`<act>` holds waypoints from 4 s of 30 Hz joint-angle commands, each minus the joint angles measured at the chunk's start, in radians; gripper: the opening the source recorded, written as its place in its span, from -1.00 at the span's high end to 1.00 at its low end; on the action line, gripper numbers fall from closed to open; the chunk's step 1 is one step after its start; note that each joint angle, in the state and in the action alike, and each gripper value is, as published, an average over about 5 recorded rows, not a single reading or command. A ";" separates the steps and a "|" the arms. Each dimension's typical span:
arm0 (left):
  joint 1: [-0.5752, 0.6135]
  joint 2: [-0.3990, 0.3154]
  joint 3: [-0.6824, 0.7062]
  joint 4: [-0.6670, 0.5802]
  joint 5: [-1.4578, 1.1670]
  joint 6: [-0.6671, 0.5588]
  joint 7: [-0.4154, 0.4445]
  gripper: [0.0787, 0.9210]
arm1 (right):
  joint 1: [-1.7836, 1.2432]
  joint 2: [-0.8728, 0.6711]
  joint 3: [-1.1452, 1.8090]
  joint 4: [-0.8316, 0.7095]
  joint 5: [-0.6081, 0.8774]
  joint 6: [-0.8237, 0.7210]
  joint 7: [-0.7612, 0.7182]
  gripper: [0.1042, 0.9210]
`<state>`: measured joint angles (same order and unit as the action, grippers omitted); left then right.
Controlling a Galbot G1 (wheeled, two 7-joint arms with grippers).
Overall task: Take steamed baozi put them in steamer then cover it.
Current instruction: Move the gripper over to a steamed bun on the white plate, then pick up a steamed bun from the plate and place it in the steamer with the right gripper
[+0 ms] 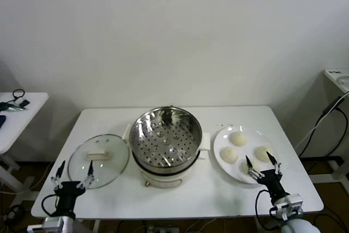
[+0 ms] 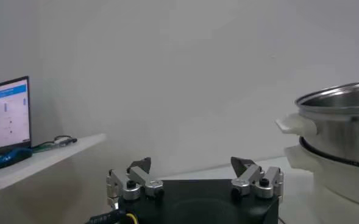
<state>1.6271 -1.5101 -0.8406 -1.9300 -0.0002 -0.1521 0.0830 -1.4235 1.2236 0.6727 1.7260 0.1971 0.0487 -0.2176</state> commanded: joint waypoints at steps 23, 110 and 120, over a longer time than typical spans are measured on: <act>-0.001 0.016 0.008 0.004 -0.009 0.009 -0.050 -0.77 | 0.988 -0.704 -0.818 -0.447 -0.189 -0.274 -0.789 -0.76; 0.006 0.003 0.005 -0.004 -0.043 0.053 -0.079 -0.77 | 1.902 -0.209 -1.763 -0.828 -0.159 0.073 -0.956 -0.45; 0.038 0.018 0.018 -0.025 -0.043 0.050 -0.078 -0.77 | 2.169 -0.089 -1.937 -0.675 -0.121 0.211 -0.975 -0.45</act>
<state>1.6557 -1.4971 -0.8230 -1.9499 -0.0402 -0.1020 0.0066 0.5736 1.1037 -1.1452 0.9435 0.0155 0.2011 -1.1864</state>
